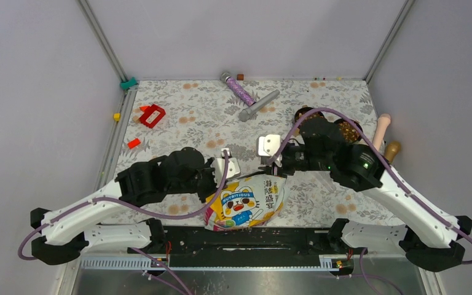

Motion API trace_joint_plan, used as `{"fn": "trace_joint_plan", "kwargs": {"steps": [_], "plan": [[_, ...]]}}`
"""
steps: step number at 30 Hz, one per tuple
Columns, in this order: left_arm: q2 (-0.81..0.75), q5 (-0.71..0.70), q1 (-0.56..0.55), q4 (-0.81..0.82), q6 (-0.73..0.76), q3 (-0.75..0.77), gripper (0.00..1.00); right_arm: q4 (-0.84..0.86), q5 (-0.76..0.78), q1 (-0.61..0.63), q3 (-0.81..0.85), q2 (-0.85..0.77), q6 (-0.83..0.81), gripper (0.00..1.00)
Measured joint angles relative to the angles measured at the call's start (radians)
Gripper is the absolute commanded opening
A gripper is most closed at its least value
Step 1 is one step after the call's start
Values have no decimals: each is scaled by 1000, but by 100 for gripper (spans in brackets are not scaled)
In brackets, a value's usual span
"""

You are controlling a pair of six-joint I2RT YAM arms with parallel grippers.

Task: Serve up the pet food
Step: Close the pet food bag at the center of the board.

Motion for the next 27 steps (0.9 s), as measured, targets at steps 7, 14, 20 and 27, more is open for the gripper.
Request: {"fn": "trace_joint_plan", "kwargs": {"steps": [7,14,20,27], "plan": [[-38,6,-3,10,0,-30,0,-39,-133,4,12,106,-126,59],[-56,11,-3,19,-2,-45,0,-35,-180,15,8,105,-170,61],[-56,15,-3,20,-8,-46,0,-39,-181,26,8,105,-178,64],[-57,23,4,23,-10,-47,0,-40,-166,61,8,133,-177,63]]}}
